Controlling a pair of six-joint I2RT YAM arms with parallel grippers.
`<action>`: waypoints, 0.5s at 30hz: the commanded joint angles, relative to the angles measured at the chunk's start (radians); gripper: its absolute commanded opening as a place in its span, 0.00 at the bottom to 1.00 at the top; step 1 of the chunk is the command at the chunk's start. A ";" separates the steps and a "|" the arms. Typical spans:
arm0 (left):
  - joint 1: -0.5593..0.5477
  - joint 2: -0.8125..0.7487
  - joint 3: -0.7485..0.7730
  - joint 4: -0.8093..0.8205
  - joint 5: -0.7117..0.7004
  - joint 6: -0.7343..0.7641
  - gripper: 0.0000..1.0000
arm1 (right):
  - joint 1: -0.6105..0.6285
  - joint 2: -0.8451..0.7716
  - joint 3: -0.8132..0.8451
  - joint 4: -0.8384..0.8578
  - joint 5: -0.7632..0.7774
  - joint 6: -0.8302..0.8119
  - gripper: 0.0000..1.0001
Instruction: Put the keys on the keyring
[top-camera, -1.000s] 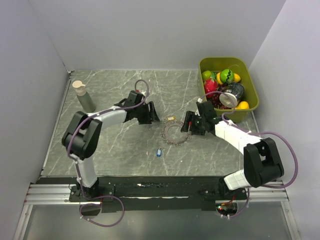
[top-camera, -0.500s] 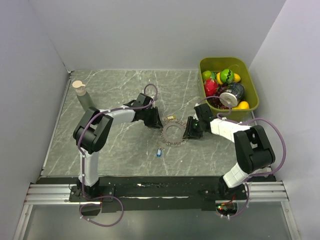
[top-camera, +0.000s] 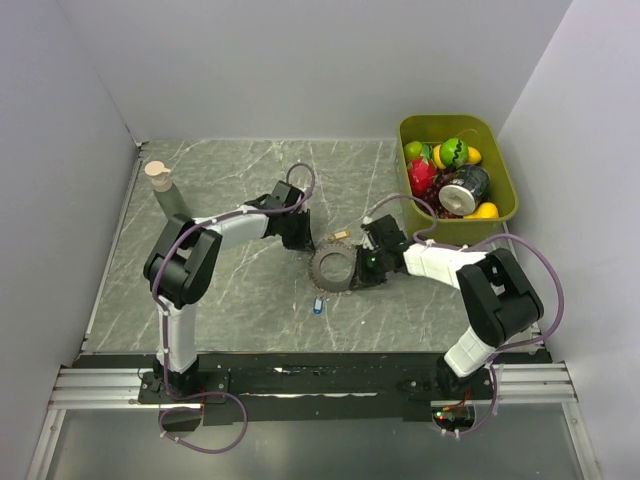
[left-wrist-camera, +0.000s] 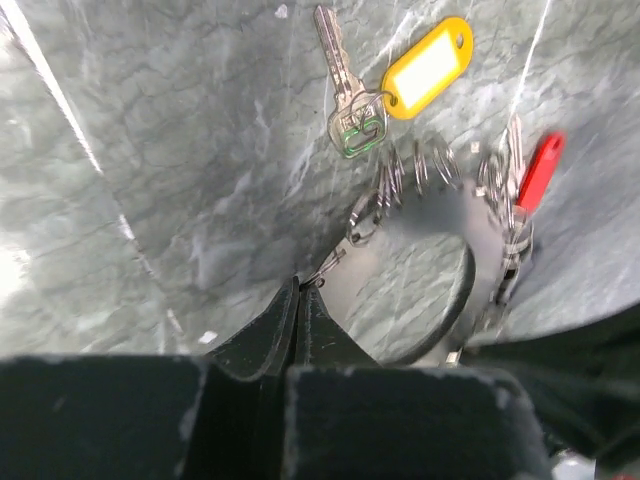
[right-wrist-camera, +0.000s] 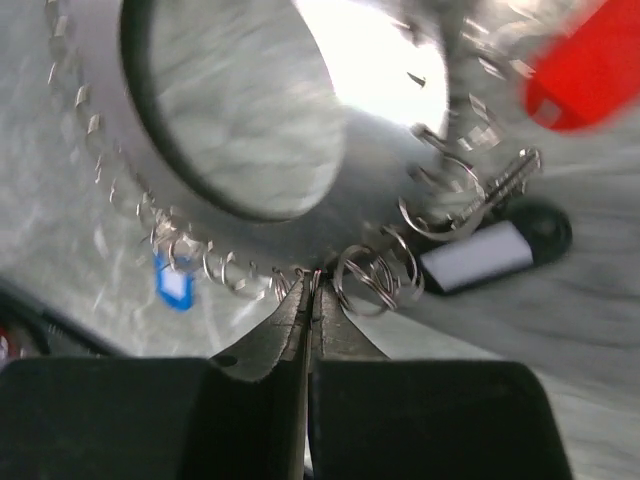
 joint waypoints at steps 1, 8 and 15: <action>-0.012 -0.020 0.072 -0.124 -0.071 0.077 0.01 | 0.084 -0.021 0.009 0.060 -0.121 0.011 0.00; -0.012 -0.046 0.108 -0.199 -0.197 0.138 0.38 | 0.104 -0.165 0.012 0.097 -0.160 -0.009 0.49; 0.022 -0.154 0.022 -0.182 -0.131 0.107 0.51 | -0.037 -0.188 0.080 0.023 -0.100 -0.040 0.62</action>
